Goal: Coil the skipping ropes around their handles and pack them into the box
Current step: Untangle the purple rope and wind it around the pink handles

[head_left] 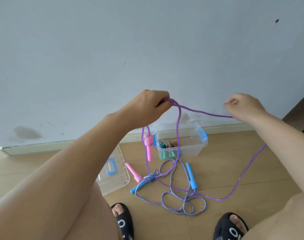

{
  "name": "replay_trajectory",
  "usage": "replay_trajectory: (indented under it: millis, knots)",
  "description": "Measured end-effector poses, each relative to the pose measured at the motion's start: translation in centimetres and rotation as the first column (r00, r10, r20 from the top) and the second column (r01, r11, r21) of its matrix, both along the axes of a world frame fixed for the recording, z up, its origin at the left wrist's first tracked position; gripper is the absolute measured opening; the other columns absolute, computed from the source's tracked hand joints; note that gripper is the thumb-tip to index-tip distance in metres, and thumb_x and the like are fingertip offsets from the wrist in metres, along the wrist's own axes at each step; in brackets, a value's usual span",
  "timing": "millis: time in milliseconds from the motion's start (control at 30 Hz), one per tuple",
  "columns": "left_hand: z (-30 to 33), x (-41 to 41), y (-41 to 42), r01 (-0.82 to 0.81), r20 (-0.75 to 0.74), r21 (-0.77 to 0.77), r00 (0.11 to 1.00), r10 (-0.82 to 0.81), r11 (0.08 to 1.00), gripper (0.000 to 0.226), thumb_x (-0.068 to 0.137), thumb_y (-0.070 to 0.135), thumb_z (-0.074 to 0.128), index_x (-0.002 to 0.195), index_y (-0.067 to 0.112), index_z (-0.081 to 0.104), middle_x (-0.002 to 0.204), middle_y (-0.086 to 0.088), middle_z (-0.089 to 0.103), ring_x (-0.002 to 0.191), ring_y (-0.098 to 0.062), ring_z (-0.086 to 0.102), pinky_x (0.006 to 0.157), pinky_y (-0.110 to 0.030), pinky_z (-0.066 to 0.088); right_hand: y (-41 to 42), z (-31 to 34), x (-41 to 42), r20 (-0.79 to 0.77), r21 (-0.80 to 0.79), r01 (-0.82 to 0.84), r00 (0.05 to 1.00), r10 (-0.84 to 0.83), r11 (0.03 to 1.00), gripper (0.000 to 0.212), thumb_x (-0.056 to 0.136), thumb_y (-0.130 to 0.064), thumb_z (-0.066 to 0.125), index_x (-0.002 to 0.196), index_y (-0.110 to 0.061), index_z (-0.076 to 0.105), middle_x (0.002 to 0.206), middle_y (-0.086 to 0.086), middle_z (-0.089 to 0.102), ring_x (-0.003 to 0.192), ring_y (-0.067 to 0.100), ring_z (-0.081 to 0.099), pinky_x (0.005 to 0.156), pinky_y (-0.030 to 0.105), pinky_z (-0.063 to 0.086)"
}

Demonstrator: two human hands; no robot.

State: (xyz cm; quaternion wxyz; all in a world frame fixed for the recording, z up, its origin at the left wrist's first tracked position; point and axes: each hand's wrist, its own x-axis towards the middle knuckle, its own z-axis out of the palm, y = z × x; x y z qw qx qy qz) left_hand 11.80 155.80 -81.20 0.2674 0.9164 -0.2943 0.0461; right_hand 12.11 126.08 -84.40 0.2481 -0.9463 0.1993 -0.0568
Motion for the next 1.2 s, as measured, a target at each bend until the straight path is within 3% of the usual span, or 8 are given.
replay_trajectory:
  millis: [133,367,533,667,867,1000,1067,1200]
  knots:
    - [0.1,0.1,-0.9,0.051,0.045,-0.064,0.998,-0.048,0.997,0.022,0.098,0.021,0.049,0.083,0.007,0.057,0.061,-0.007,0.05,0.055,-0.015,0.032,0.051,-0.024,0.03,8.2,2.0,-1.0,0.18,0.594,-0.399,0.912,0.368,0.699,0.025,0.1,-0.018,0.046,0.102,-0.008,0.069,0.091,0.011,0.07,0.085,0.024,0.064,0.088,0.034,0.05]
    - [0.4,-0.2,-0.9,0.068,0.07,-0.096,0.996,-0.061,0.993,0.019,0.095,0.016,0.046,0.081,0.01,0.056,0.058,-0.001,0.048,0.054,-0.015,0.033,0.049,-0.023,0.028,10.7,2.8,-1.8,0.239,0.701,-0.497,0.839,0.488,0.511,0.039,0.1,-0.031,0.053,0.067,-0.012,0.059,0.057,0.001,0.04,0.053,0.015,0.032,0.053,0.028,0.028]
    - [0.6,-0.6,-0.8,0.07,0.036,-0.064,0.997,-0.068,0.995,0.027,0.095,0.025,0.044,0.083,0.007,0.059,0.059,-0.004,0.05,0.054,-0.013,0.036,0.05,-0.02,0.03,9.7,3.1,-1.4,0.296,0.538,-0.558,0.827,0.478,0.632,0.038,0.097,-0.034,0.059,0.063,-0.018,0.055,0.059,-0.008,0.044,0.059,0.008,0.043,0.066,0.025,0.038]
    - [0.7,-0.1,-0.1,-0.004,-0.013,-0.042,1.0,0.004,0.999,0.031,0.099,0.028,0.041,0.08,0.011,0.059,0.053,0.007,0.042,0.05,-0.008,0.039,0.048,-0.016,0.031,7.2,3.2,-0.7,0.354,0.6,-0.457,0.888,0.295,0.656,0.041,0.097,-0.029,0.06,0.059,-0.021,0.046,0.056,-0.003,0.036,0.051,0.013,0.033,0.056,0.027,0.031]
    - [0.5,0.6,0.6,-0.051,-0.05,0.004,0.997,0.051,0.999,0.031,0.099,0.027,0.042,0.078,0.015,0.061,0.055,0.007,0.047,0.049,-0.007,0.04,0.047,-0.018,0.032,-0.6,1.6,0.5,0.329,0.523,0.138,0.878,-0.348,0.841,0.027,0.075,-0.034,0.052,0.056,-0.018,0.041,0.065,0.009,0.038,0.051,0.02,0.032,0.05,0.03,0.029]
    - [0.2,0.2,-0.3,-0.015,-0.039,-0.01,0.999,0.014,1.0,0.026,0.098,0.023,0.045,0.079,0.012,0.059,0.056,0.007,0.046,0.051,-0.005,0.042,0.048,-0.016,0.032,-1.7,-1.1,0.4,0.072,0.135,0.156,0.983,-0.167,0.979,0.033,0.086,-0.033,0.051,0.072,-0.005,0.063,0.078,0.022,0.064,0.08,0.039,0.064,0.074,0.039,0.049]
    - [0.1,0.1,-0.8,0.013,-0.025,-0.051,1.0,-0.014,0.999,0.024,0.099,0.022,0.044,0.082,0.009,0.057,0.059,0.005,0.047,0.054,-0.009,0.038,0.049,-0.018,0.031,0.8,-0.8,0.4,0.05,0.254,-0.04,0.998,0.028,0.966,0.03,0.091,-0.035,0.048,0.086,-0.011,0.065,0.088,0.014,0.069,0.08,0.035,0.064,0.08,0.042,0.053]
    - [0.4,-0.2,-1.7,0.058,0.024,-0.118,0.998,-0.056,0.991,0.02,0.099,0.018,0.045,0.084,0.007,0.053,0.062,0.0,0.048,0.057,-0.014,0.034,0.051,-0.019,0.03,7.0,1.6,-0.4,0.088,0.617,-0.317,0.937,0.338,0.72,0.039,0.1,-0.038,0.043,0.104,-0.012,0.071,0.097,0.013,0.074,0.068,0.019,0.055,0.069,0.033,0.048]
